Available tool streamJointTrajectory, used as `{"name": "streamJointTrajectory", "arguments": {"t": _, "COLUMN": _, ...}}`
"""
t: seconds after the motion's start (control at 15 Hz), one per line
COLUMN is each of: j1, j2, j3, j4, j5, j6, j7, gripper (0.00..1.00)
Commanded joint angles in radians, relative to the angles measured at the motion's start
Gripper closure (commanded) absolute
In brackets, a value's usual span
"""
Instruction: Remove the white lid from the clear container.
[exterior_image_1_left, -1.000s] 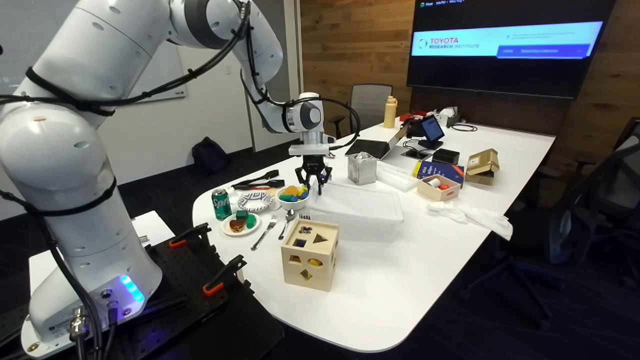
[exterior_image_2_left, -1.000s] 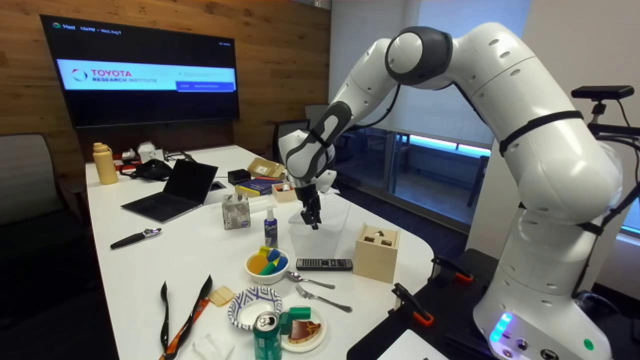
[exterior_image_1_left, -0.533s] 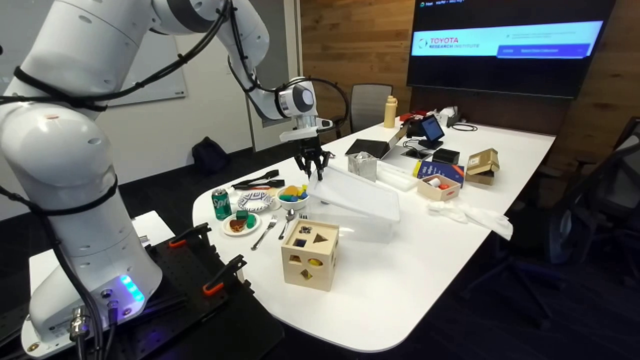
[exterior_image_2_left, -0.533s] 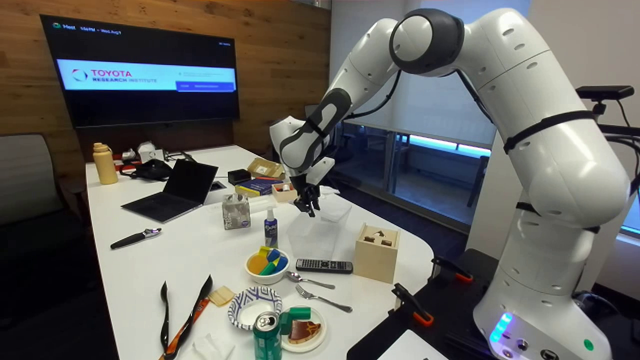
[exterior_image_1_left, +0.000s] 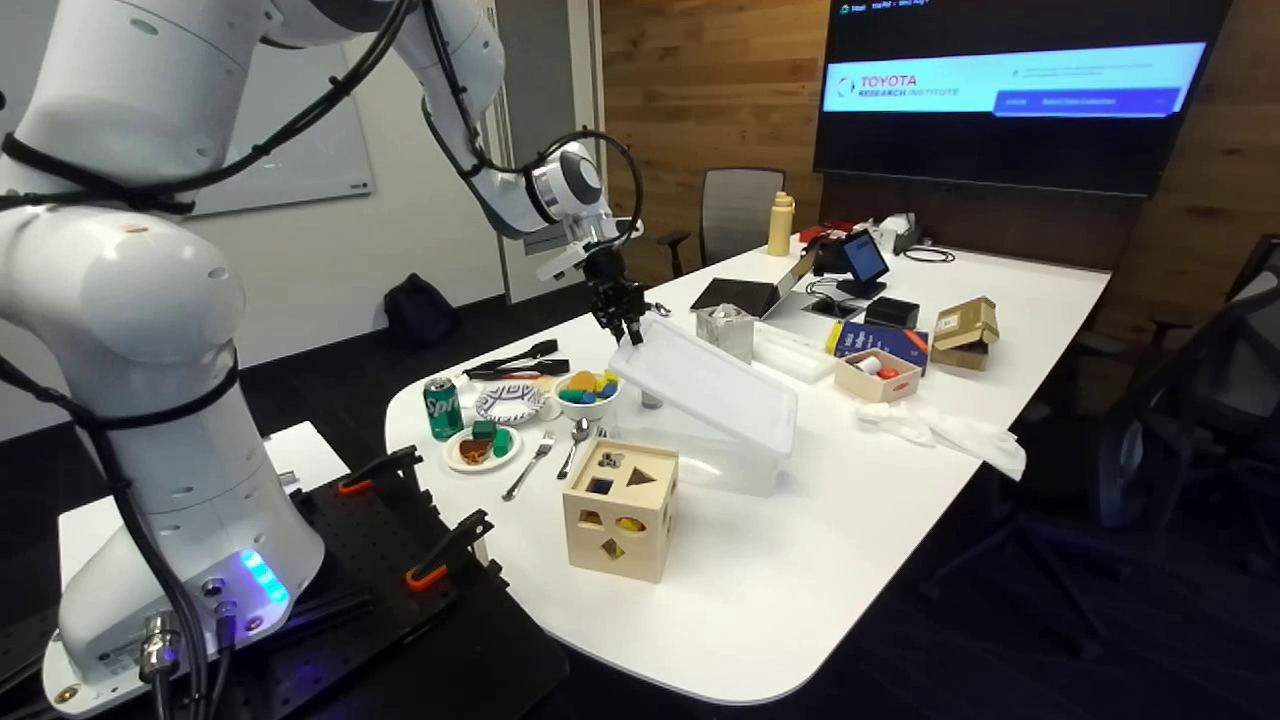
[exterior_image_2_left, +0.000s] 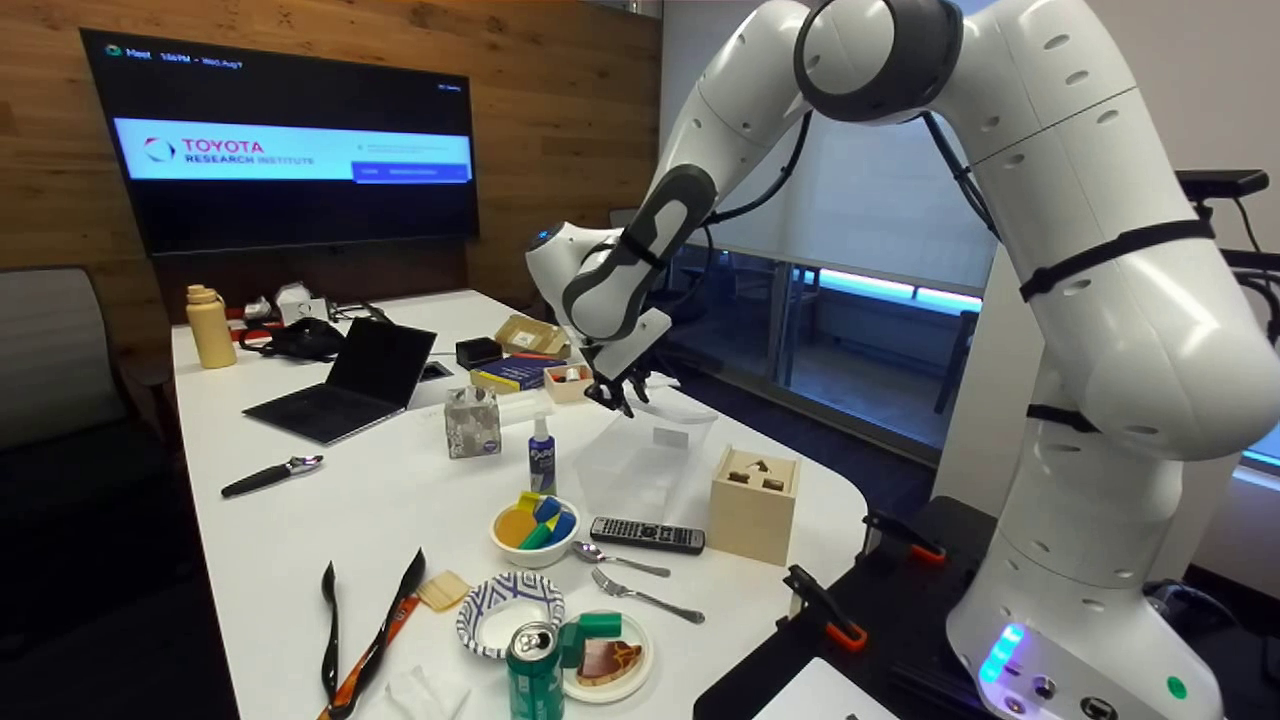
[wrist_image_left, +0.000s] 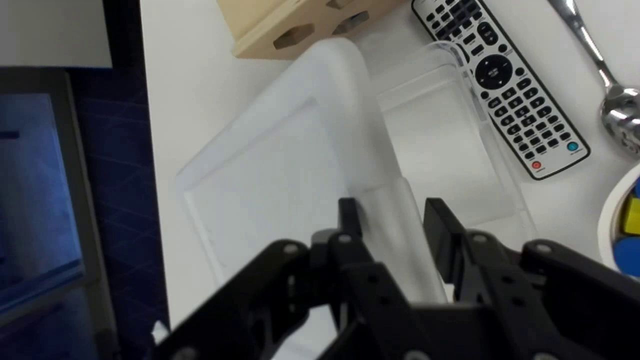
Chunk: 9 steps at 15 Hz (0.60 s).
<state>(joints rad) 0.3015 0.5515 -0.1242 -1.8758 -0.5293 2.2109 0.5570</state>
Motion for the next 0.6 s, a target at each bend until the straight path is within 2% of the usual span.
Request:
{"name": "streamJointTrajectory", "arguments": {"t": 0.0, "j1": 0.048, "j2": -0.083, "j3": -0.036, "j4": -0.097, "j5": -0.061, "j6": -0.035, "j7": 0.238, "gripper": 0.87}}
{"name": "streamJointTrajectory", "arguments": {"t": 0.27, "j1": 0.037, "j2": -0.097, "j3": -0.025, "j4": -0.122, "j5": -0.098, "j6": -0.104, "j7": 0.477, "gripper": 0.87}}
{"name": "streamJointTrajectory", "arguments": {"t": 0.53, "j1": 0.014, "j2": -0.116, "j3": -0.009, "j4": -0.147, "j5": -0.104, "j6": -0.194, "j7": 0.659, "gripper": 0.87}}
